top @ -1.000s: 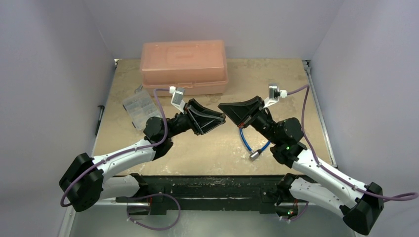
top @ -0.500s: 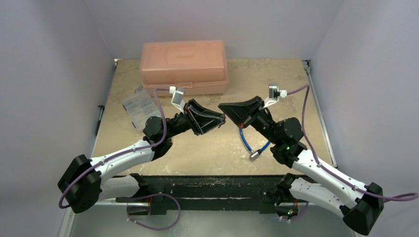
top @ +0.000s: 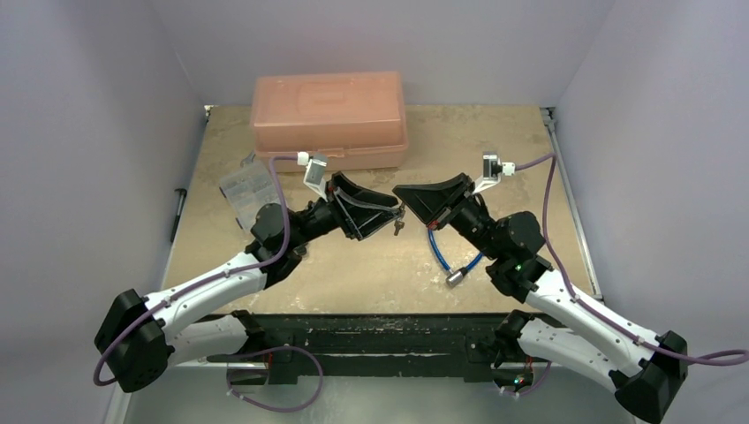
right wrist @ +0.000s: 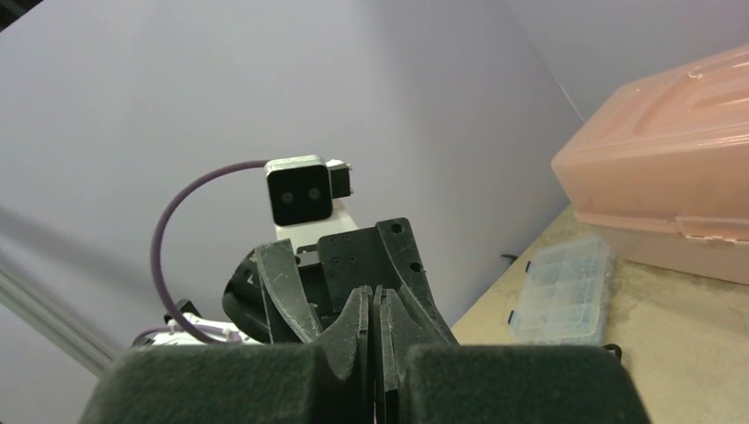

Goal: Unlock with the key

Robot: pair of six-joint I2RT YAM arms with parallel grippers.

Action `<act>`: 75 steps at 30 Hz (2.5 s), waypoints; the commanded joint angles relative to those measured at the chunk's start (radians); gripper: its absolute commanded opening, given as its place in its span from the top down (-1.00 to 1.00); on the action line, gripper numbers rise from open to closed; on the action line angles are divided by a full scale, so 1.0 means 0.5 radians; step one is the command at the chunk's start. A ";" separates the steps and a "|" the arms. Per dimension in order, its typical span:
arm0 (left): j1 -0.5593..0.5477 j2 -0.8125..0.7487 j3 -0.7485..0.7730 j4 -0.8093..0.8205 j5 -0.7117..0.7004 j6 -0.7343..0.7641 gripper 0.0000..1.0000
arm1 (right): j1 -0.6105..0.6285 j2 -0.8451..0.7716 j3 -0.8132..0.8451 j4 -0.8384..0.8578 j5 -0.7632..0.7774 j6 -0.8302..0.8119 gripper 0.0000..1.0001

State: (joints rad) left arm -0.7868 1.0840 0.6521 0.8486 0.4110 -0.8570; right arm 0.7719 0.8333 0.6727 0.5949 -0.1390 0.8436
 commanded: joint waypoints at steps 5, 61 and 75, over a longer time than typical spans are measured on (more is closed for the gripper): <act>-0.008 -0.002 0.116 -0.103 -0.008 0.112 0.05 | 0.005 -0.004 0.097 -0.109 0.134 -0.046 1.00; -0.095 0.016 0.236 -0.450 -0.028 0.120 0.53 | 0.005 -0.107 -0.113 -0.046 0.225 -0.053 1.00; -0.092 0.012 0.162 -0.301 -0.078 -0.016 1.00 | 0.005 -0.209 -0.248 0.054 0.262 0.045 1.00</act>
State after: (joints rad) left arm -0.8394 1.1088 0.7254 0.6209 0.4068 -0.8467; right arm 0.7723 0.7567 0.5678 0.5774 -0.0349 0.8497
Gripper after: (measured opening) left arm 0.111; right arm 0.026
